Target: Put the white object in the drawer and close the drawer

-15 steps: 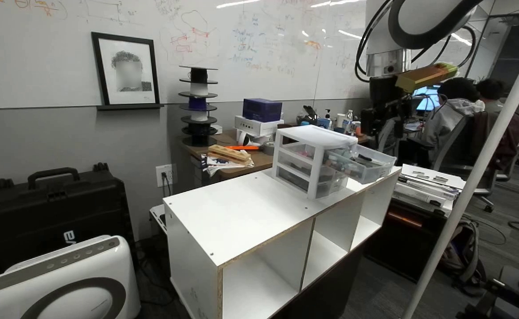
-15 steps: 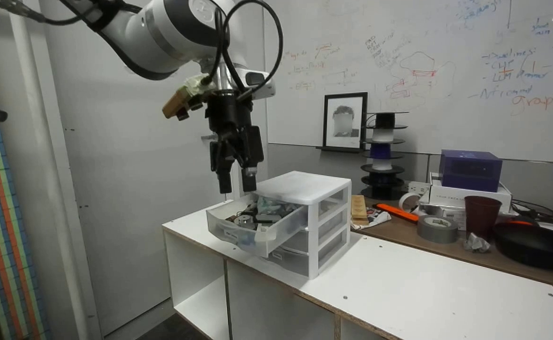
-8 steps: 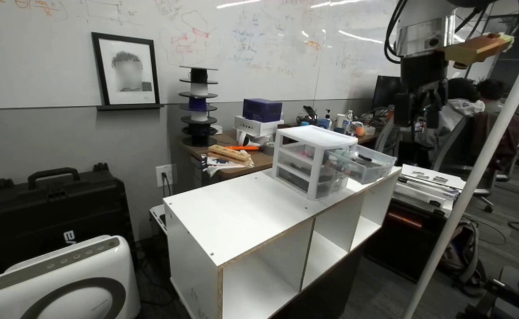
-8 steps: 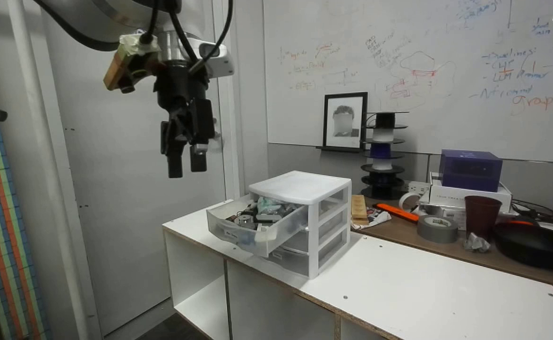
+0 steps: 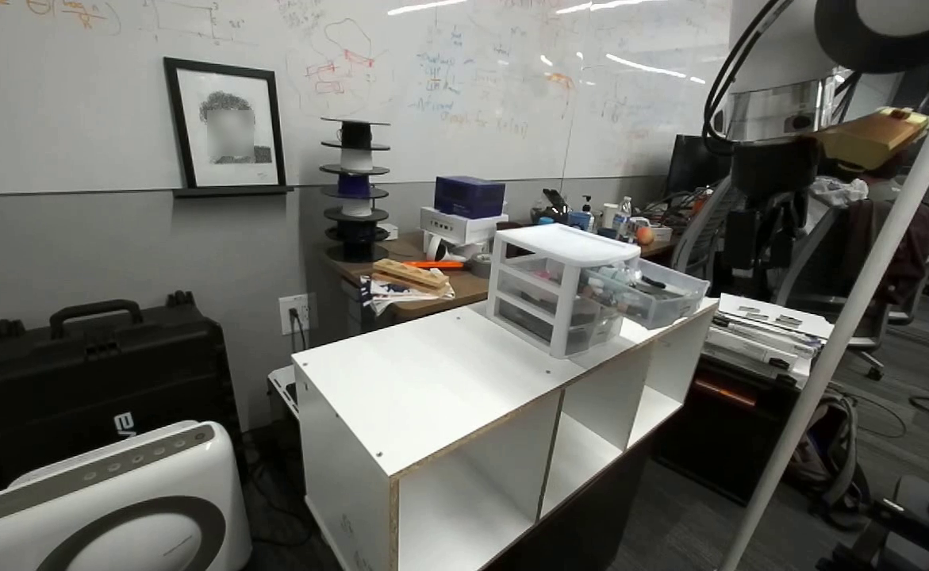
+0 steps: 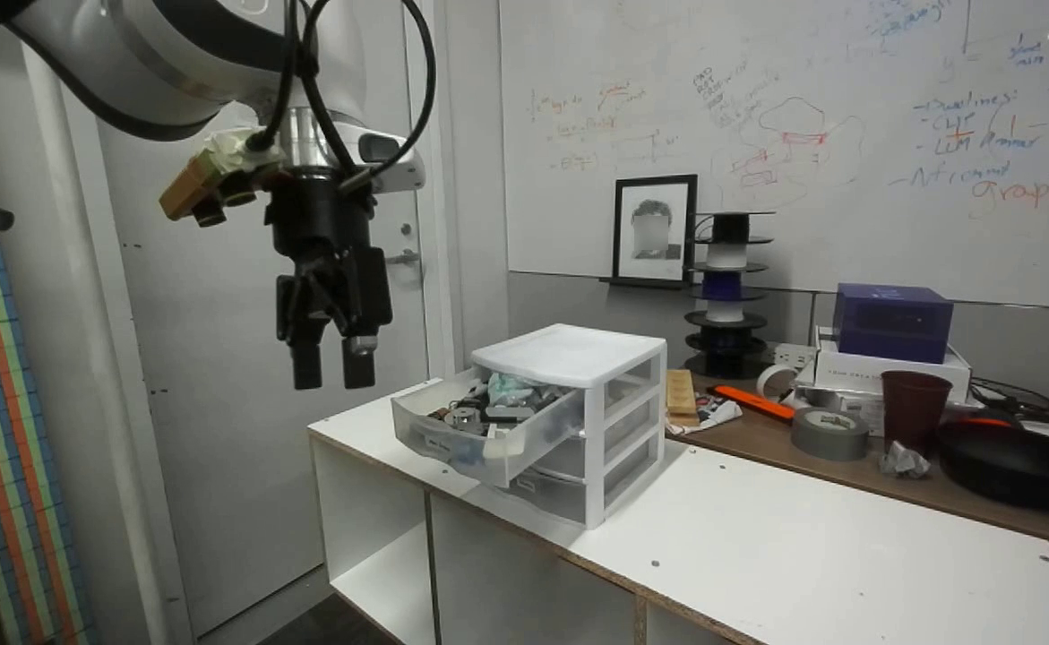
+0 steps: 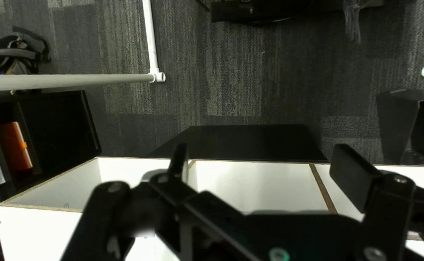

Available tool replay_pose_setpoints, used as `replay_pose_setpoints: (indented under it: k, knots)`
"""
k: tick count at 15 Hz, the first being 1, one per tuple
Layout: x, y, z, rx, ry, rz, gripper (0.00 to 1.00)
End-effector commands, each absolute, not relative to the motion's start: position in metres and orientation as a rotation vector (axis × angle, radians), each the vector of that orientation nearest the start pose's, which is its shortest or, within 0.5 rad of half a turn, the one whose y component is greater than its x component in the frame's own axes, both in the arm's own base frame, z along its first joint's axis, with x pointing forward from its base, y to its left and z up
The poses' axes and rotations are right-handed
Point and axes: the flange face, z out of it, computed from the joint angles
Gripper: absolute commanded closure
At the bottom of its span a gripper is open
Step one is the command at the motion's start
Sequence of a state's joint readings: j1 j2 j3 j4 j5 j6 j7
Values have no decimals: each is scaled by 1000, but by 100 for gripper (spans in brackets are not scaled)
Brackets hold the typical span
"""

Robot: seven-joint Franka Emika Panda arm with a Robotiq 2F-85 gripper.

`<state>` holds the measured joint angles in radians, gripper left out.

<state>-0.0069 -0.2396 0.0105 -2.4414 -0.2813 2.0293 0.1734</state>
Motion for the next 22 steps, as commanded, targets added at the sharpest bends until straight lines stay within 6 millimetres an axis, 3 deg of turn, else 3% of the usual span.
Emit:
replay_pose_setpoints:
  k: [1,4,5,6,10,14,18,22]
  knots:
    - [435,-27,365,-3377,-13,249,0]
    - [435,-38,344,-3382,-3,292,0]
    - [438,-42,338,-3387,24,303,25]
    - [441,-45,332,-3386,30,314,25]
    - [461,-50,321,-3381,75,315,58]
    - [484,-48,323,-3376,154,285,88]
    - [512,-52,328,-3386,272,207,94]
    - [536,-58,330,-3403,374,127,88]
